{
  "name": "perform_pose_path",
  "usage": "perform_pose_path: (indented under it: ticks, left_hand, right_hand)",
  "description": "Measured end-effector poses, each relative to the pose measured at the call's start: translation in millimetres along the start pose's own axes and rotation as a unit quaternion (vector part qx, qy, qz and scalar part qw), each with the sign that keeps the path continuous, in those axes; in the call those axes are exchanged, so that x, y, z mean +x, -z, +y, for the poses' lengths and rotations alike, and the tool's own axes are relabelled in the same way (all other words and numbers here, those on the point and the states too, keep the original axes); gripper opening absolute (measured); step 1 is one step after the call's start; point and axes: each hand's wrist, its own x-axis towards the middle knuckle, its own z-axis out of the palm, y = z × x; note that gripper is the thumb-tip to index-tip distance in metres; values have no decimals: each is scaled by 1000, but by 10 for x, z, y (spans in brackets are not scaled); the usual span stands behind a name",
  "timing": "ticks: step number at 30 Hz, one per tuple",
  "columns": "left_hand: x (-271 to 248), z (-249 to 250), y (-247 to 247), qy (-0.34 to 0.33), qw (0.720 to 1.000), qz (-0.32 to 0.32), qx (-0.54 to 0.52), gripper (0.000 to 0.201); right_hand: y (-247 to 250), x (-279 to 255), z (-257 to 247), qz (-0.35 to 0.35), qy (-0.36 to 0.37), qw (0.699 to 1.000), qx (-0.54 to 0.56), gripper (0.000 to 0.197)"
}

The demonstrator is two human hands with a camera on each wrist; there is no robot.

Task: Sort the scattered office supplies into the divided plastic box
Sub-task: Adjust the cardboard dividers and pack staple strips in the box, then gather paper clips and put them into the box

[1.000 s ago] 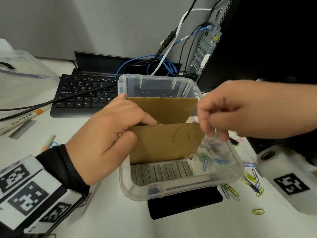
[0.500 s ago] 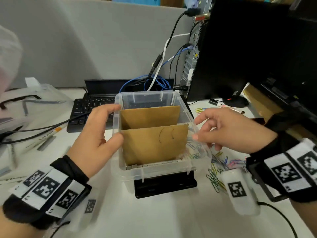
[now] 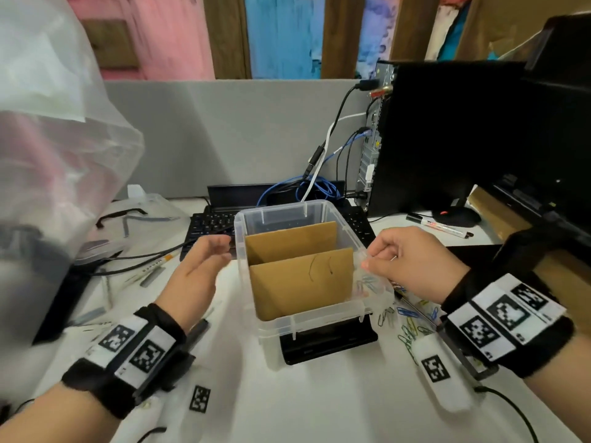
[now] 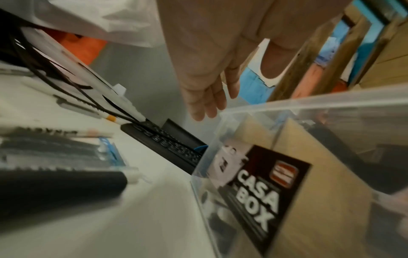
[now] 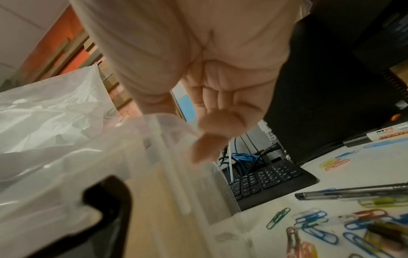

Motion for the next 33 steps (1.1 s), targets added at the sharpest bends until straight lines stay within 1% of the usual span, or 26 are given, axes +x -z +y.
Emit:
perform_pose_path:
  ticks: [1, 2, 4, 7, 10, 12, 14, 17, 19, 21, 24, 26, 27, 29, 31, 32, 33]
  left_hand:
    - [35, 15, 40, 21, 1000, 12, -13, 32]
    - [64, 26, 80, 27, 999, 19, -3, 27]
    - [120, 19, 134, 9, 998, 16, 54, 20]
    - [188, 57, 171, -22, 989, -1, 145, 18]
    - [248, 135, 208, -64, 967, -6, 246, 22]
    - [275, 193, 236, -81, 954, -2, 288, 27]
    - [287, 234, 258, -75, 953, -1, 295, 29]
    - [306, 275, 251, -53, 954, -18, 294, 31]
    - [307, 325, 232, -46, 957, -36, 286, 30]
    - [307, 369, 211, -37, 956, -59, 286, 27]
    - [289, 402, 190, -8, 957, -103, 271, 24]
    - [258, 409, 177, 5, 952, -136, 274, 27]
    - [239, 405, 179, 5, 948, -151, 281, 32]
    - [199, 384, 185, -2, 941, -176, 290, 44]
    - [150, 355, 202, -15, 936, -195, 294, 48]
    - [124, 346, 205, -24, 933, -202, 296, 50]
    - [99, 341, 214, -33, 933, -204, 296, 52]
  right_hand:
    - [-15, -18, 2, -12, -9, 1000, -11, 19]
    - [-33, -38, 4, -33, -21, 999, -17, 23]
    - [-55, -71, 7, -72, -52, 996, 3, 27]
    - [-55, -91, -1, -74, -64, 995, 28, 15]
    - [-33, -85, 0, -70, -63, 995, 28, 17]
    - [-2, -86, 7, -77, -57, 995, 26, 12]
    - [30, -96, 7, -84, -51, 995, 9, 10]
    - [74, -94, 16, -88, -45, 995, -26, 3]
    - [106, -100, 2, -101, -36, 993, -39, 14]
    - [134, -114, -9, -129, -28, 991, -38, 18]
    - [174, -111, -36, -172, -22, 984, -40, 17]
    - [191, -115, -48, -196, -15, 980, -40, 16]
    - [196, -116, -53, -202, -10, 979, -42, 16]
    - [210, -124, -54, -195, 6, 980, -50, 13]
    - [227, -135, -37, -172, 20, 982, -78, 5]
    - [236, -147, -31, -164, 22, 980, -113, 7]
    - [249, -164, -32, -158, 15, 974, -161, 13]
